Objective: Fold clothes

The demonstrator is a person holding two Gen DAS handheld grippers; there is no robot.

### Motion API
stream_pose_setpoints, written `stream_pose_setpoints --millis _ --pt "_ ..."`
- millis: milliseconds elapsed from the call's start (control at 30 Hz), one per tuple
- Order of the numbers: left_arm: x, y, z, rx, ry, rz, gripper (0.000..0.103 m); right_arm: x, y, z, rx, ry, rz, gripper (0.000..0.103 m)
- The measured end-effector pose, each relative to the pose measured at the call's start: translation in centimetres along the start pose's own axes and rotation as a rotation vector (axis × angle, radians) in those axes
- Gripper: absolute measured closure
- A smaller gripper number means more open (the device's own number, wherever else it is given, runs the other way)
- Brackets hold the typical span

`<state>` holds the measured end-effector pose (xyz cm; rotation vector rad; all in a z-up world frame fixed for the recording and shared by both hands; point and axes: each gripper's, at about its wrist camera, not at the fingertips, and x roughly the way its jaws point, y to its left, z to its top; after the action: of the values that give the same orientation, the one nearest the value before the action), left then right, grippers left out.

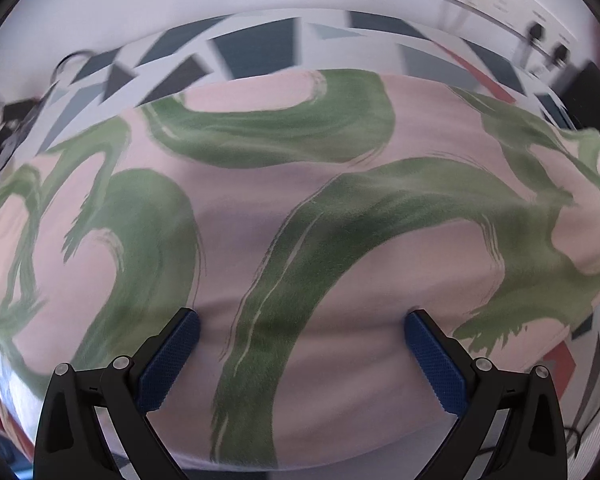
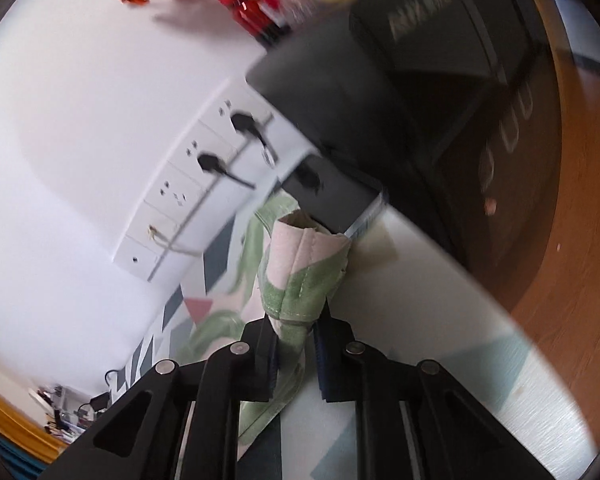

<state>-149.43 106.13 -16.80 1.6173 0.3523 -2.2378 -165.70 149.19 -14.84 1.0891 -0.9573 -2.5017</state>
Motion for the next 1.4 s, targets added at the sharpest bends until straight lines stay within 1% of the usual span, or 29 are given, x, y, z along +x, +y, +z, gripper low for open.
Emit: stream_pose_setpoints --millis 67,133,233,300,400,467,567,600,633,667,733,800,833,933,1000,1033,1100,1133,1167,1233,1333,1367,1400 --pt "0.0 -0.6 0.0 0.015 -0.006 -0.007 0.0 0.0 -0.1 0.6 -0.046 -0.005 -0.043 0.089" --pt "-0.1 -0.6 0.0 0.016 -0.004 -0.019 0.0 0.1 -0.3 0.6 -0.066 0.015 -0.059 0.089" --pt "-0.4 0.1 0.0 0.031 0.005 -0.046 0.0 0.0 0.2 0.6 -0.08 0.026 -0.051 0.089" --pt "-1.0 1.1 -0.2 0.013 -0.003 -0.082 0.0 -0.2 1.6 0.5 -0.106 0.012 -0.028 0.088" --pt "-2.5 3.5 -1.0 -0.073 -0.029 -0.159 0.0 -0.2 4.9 0.0 -0.173 0.017 0.037 0.088" --pt "-3.6 6.2 -2.9 -0.132 -0.045 -0.195 0.0 0.2 8.2 -0.8 -0.252 0.035 0.08 0.088" --pt "-5.0 10.7 -3.8 -0.199 -0.079 -0.214 0.0 1.3 14.0 -2.9 -0.397 0.071 0.152 0.088" --pt "-5.3 11.4 -3.5 -0.215 -0.091 -0.21 0.0 1.6 15.7 -3.7 -0.44 0.081 0.173 0.088" --pt "-5.5 11.1 -2.8 -0.231 -0.101 -0.208 0.0 1.8 17.3 -4.6 -0.482 0.091 0.193 0.088" --pt "-5.5 11.6 -2.4 -0.249 -0.11 -0.208 0.0 2.1 19.3 -5.8 -0.531 0.101 0.218 0.088" --pt "-5.0 14.4 -2.5 -0.293 -0.126 -0.215 0.0 2.6 22.6 -8.3 -0.626 0.123 0.265 0.089" --pt "-4.1 15.7 -2.3 -0.328 -0.131 -0.224 0.0 2.9 25.9 -11.9 -0.753 0.167 0.301 0.089" --pt "-4.2 16.9 -3.0 -0.341 -0.13 -0.228 0.0 3.1 27.2 -13.8 -0.813 0.19 0.313 0.089" --pt "-3.4 19.2 -4.1 -0.35 -0.113 -0.242 0.0 4.0 30.0 -20.8 -1.002 0.312 0.342 0.089" --pt "-2.8 19.9 -4.6 -0.338 -0.101 -0.26 0.0 5.7 30.4 -25.7 -1.101 0.415 0.315 0.089" --pt "-2.5 20.2 -4.8 -0.33 -0.095 -0.27 0.0 6.6 30.2 -27.4 -1.129 0.456 0.288 0.089" --pt "-2.4 20.2 -4.8 -0.285 -0.089 -0.277 0.0 8.2 29.6 -30.5 -1.172 0.53 0.225 0.089" --pt "-2.4 20.0 -4.7 -0.256 -0.087 -0.278 0.0 8.4 29.2 -31.2 -1.176 0.54 0.202 0.089" --pt "-2.4 19.9 -4.7 -0.233 -0.084 -0.281 0.0 8.4 29.0 -31.2 -1.156 0.535 0.19 0.089" --pt "-2.4 19.9 -4.6 -0.201 -0.078 -0.296 0.0 8.0 29.2 -30.2 -1.096 0.511 0.18 0.089" --pt "-2.4 20.4 -4.6 -0.191 -0.066 -0.338 0.0 5.9 30.4 -28.0 -1.041 0.397 0.2 0.089" --pt "-2.3 20.7 -4.6 -0.196 -0.063 -0.355 0.0 5.3 30.7 -27.7 -1.032 0.381 0.209 0.088" --pt "-2.3 20.9 -4.5 -0.201 -0.06 -0.37 0.0 5.2 30.9 -27.7 -1.04 0.395 0.214 0.088"
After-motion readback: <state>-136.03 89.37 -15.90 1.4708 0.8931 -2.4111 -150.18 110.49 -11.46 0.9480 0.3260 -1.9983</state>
